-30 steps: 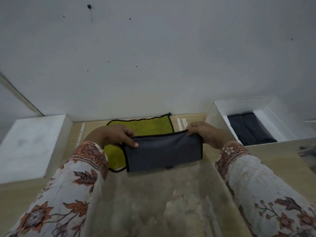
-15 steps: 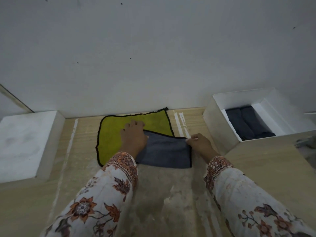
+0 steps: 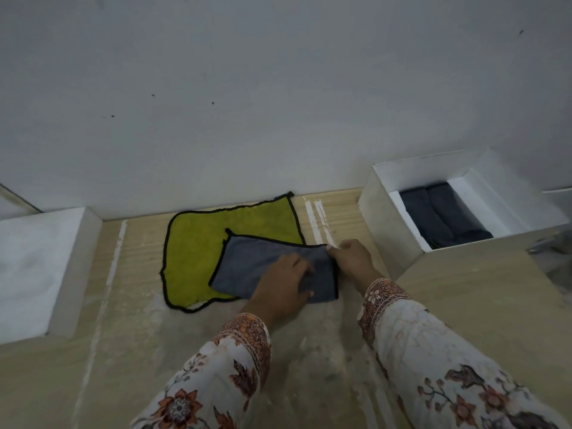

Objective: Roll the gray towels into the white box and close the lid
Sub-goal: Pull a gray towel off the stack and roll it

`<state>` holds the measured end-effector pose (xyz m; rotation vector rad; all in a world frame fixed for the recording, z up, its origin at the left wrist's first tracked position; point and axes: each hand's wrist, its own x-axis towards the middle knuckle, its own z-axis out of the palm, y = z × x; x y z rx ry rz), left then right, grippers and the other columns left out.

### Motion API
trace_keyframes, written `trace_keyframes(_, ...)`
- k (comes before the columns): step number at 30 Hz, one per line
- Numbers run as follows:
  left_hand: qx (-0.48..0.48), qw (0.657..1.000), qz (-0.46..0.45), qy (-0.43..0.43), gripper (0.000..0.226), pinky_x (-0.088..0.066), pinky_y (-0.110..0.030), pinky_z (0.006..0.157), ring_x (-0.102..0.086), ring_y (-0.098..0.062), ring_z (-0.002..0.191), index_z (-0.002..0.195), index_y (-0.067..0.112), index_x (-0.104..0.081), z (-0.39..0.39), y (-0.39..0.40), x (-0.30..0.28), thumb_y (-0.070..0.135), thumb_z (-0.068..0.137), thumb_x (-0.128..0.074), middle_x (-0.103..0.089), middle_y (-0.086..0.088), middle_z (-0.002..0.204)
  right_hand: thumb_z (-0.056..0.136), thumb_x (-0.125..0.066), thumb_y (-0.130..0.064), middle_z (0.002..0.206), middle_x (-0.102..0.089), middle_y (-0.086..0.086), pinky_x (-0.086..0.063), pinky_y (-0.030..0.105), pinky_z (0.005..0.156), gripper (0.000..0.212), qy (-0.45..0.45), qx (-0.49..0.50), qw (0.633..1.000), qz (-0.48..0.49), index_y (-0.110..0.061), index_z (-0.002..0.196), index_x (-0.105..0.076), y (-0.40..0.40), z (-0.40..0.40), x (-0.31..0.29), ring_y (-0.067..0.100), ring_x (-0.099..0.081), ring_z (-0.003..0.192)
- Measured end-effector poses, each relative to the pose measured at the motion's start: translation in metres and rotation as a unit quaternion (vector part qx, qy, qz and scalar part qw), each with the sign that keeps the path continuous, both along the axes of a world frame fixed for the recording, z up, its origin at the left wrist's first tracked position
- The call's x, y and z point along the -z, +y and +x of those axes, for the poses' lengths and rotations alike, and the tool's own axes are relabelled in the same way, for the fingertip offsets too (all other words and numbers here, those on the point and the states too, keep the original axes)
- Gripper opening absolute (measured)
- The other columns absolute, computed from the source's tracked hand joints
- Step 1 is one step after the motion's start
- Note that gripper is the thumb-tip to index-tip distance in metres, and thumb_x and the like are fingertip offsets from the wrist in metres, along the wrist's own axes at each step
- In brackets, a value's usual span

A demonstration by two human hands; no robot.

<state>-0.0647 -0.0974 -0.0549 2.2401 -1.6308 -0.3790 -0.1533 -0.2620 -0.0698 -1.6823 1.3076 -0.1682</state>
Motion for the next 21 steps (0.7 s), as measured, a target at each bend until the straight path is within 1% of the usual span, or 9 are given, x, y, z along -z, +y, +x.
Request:
trace_keyframes(1,0.014,1.000,0.008,-0.005,0.039,-0.042,-0.034,0.085,-0.048,-0.021,0.105,0.110,0.022,-0.052,-0.006,0.000,0.004,0.038,0.077,-0.066,-0.050,0.001,0.114,0.083,-0.070,-0.039,0.084,-0.068,0.011,-0.046,0.034,0.072,0.034,0.020,-0.021,1.000,0.001,-0.005,0.081,-0.068,-0.002,-0.002,-0.001,0.029,-0.063,0.085)
trace_keyframes(2,0.026,0.999,0.023,-0.016,0.041,-0.042,-0.035,0.085,-0.047,-0.022,0.104,0.110,0.022,-0.052,-0.010,-0.001,0.008,0.041,0.077,-0.066,-0.050,0.000,0.114,0.081,-0.071,-0.040,0.063,-0.061,0.008,-0.041,0.033,0.062,0.040,0.035,-0.040,0.999,0.002,-0.008,0.059,-0.061,-0.004,-0.003,-0.003,0.027,-0.059,0.068)
trace_keyframes(3,0.035,0.998,0.040,-0.035,0.043,-0.041,-0.036,0.085,-0.046,-0.022,0.105,0.111,0.022,-0.051,-0.014,-0.001,0.012,0.045,0.076,-0.065,-0.049,0.000,0.115,0.080,-0.073,-0.038,0.052,-0.052,0.005,-0.035,0.032,0.057,0.047,0.041,-0.057,0.997,0.001,-0.012,0.048,-0.050,-0.006,-0.003,-0.003,0.023,-0.052,0.058)
trace_keyframes(5,0.035,0.994,0.067,-0.081,0.045,-0.038,-0.035,0.083,-0.044,-0.023,0.106,0.112,0.022,-0.049,-0.021,-0.003,0.019,0.048,0.078,-0.062,-0.046,-0.001,0.117,0.080,-0.074,-0.031,0.055,-0.047,0.004,-0.034,0.031,0.059,0.046,0.032,-0.086,0.996,0.000,-0.015,0.050,-0.042,-0.009,-0.001,-0.005,0.022,-0.048,0.060)
trace_keyframes(9,-0.005,0.995,0.041,-0.090,0.022,-0.037,-0.035,0.083,-0.046,-0.026,0.105,0.106,0.018,-0.055,-0.028,-0.008,0.021,0.034,0.091,-0.051,-0.050,-0.004,0.113,0.085,-0.070,-0.030,0.069,-0.054,0.002,-0.043,0.033,0.062,0.028,-0.006,-0.099,0.995,0.019,-0.015,0.073,-0.049,-0.010,0.003,-0.008,0.023,-0.054,0.070)
trace_keyframes(11,-0.010,0.999,0.012,-0.039,0.017,-0.039,-0.035,0.082,-0.048,-0.024,0.101,0.101,0.017,-0.055,-0.030,-0.009,0.019,0.031,0.092,-0.050,-0.055,-0.005,0.108,0.085,-0.070,-0.031,0.069,-0.056,0.002,-0.045,0.033,0.059,0.029,-0.010,-0.094,0.995,0.009,-0.016,0.073,-0.049,-0.011,0.000,-0.005,0.024,-0.056,0.066)
trace_keyframes(14,-0.011,0.999,0.004,0.048,0.015,-0.041,-0.033,0.080,-0.052,-0.024,0.098,0.096,0.015,-0.056,-0.030,-0.007,0.015,0.028,0.090,-0.054,-0.060,-0.005,0.102,0.079,-0.074,-0.032,0.070,-0.055,0.001,-0.037,0.029,0.060,0.032,0.062,-0.121,0.987,-0.087,-0.015,0.069,-0.049,-0.012,-0.011,-0.001,0.022,-0.054,0.073)
trace_keyframes(18,0.012,1.000,0.001,-0.009,0.034,-0.042,-0.034,0.079,-0.049,-0.020,0.096,0.102,0.022,-0.054,-0.032,-0.004,0.017,0.042,0.078,-0.063,-0.056,0.001,0.104,0.081,-0.070,-0.038,0.071,-0.065,0.013,-0.047,0.035,0.065,0.037,0.058,-0.101,0.989,-0.085,-0.009,0.065,-0.054,-0.011,-0.016,-0.002,0.029,-0.061,0.070)
trace_keyframes(21,0.004,0.998,0.010,-0.063,0.046,-0.040,-0.035,0.078,-0.047,-0.020,0.098,0.107,0.023,-0.052,-0.042,-0.009,0.021,0.055,0.076,-0.060,-0.050,0.001,0.106,0.083,-0.066,-0.046,0.066,-0.067,0.015,-0.048,0.033,0.064,0.044,0.027,-0.056,0.996,-0.064,-0.010,0.059,-0.057,-0.012,-0.015,-0.007,0.030,-0.063,0.066)
